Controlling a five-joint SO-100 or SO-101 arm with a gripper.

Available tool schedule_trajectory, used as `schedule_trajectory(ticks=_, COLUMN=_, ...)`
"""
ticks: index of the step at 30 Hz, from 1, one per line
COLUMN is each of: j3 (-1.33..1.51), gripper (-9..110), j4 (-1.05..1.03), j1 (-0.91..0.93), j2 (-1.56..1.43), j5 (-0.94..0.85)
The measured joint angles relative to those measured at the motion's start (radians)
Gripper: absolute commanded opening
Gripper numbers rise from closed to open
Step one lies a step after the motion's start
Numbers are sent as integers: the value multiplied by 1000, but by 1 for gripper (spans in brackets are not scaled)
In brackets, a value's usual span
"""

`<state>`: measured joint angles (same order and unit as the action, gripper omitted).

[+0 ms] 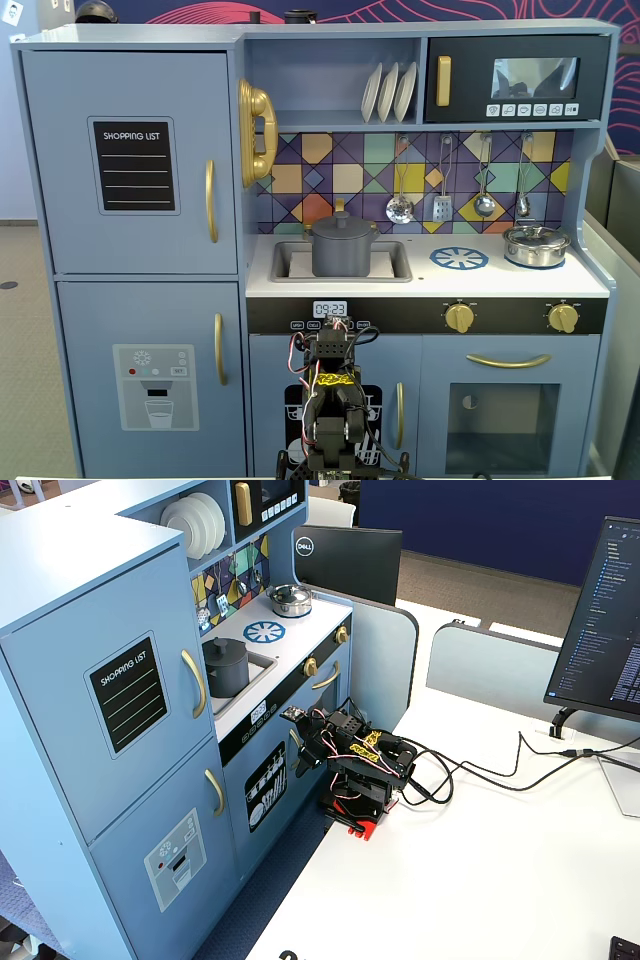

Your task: Take off the lid from the gray recipient and place it on the counter

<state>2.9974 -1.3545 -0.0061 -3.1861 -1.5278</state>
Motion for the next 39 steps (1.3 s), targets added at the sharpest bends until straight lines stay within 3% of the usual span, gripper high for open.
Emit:
schedule_trajectory(ticks=16, j3=-6, gripper=0, j4=0, j1=28, j2=6, j5=-17)
schedule_trajectory(ticks=21, j3=-229, gripper=0, j4=-8, j1=26, j2=167, j5=32)
schedule_trajectory(ticks=26, j3=-541, gripper=0, j4=210, j1=9, j2=296, j5=81)
schedule_trajectory(ticks=33, j3=-655, gripper=0, j4=839, j1=9, j2=411, j5=-18)
schedule_trajectory(ticks=39, j3=-704, gripper=0, j4=1000, j1=9, j2=449, j5=-97)
